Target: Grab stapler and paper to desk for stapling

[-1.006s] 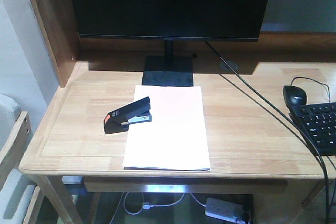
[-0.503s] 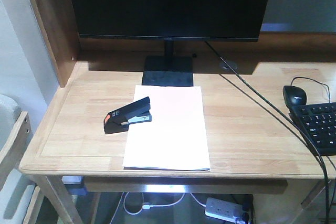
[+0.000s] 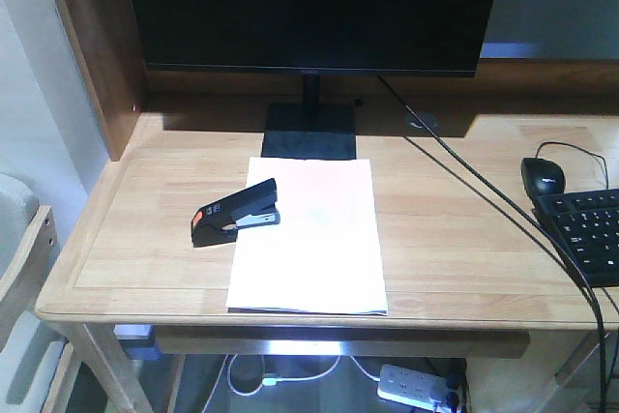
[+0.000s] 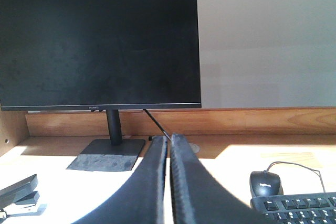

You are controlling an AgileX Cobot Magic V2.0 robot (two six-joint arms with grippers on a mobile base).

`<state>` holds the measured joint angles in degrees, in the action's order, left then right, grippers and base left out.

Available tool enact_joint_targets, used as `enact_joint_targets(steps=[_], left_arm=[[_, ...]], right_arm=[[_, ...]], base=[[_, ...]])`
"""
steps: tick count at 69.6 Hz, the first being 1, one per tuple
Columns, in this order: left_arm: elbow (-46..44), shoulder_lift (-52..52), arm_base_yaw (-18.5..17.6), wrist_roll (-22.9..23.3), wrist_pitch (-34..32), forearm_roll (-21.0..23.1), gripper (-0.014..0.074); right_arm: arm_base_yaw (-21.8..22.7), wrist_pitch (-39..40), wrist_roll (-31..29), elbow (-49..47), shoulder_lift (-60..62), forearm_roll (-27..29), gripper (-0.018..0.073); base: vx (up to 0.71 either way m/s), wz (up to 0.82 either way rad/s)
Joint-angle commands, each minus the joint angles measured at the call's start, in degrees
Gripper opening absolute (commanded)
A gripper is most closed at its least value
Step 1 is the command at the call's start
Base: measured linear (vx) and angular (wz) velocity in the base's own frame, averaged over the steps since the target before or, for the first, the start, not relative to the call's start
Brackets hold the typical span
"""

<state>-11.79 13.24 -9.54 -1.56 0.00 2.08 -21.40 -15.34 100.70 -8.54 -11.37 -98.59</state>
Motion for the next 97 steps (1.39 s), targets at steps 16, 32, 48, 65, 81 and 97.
enact_joint_targets(steps=[16,32,48,65,81,97], left_arm=[[-1.5,-1.1,-0.1,0.1,-4.2,0.5,-0.0006],[3.6,-8.4,0.3,-0.3,-6.7,0.4,-0.0006],[14.0,-15.2,5.6,3.6,-3.0,0.3,-0.0006],[13.9,-14.9,6.2,3.8,0.0,-2.9,-0.0006],[13.9,-14.9,6.2,1.9,0.0,-4.0,-0.0006],[13.9,-14.9,6.2,1.6,0.0,-4.0,-0.0006]], right_arm=[[0.3,-1.5,-0.6,-1.6,-0.4,-4.4,-0.0010],[0.3,-1.5,-0.6,-1.6,-0.4,-4.4,-0.0010],[0.3,-1.6,-0.6,-1.6,-0.4,-4.4,-0.0010],[0.3,-1.6,-0.6,-1.6,-0.4,-4.3,-0.0010],[0.3,-1.6,-0.6,-1.6,-0.4,-4.3,-0.0010],[0.3,-1.6,-0.6,-1.6,-0.4,-4.3,-0.0010]], base=[[0.00,0.00],[0.00,0.00],[0.00,0.00],[0.00,0.00],[0.00,0.00],[0.00,0.00]])
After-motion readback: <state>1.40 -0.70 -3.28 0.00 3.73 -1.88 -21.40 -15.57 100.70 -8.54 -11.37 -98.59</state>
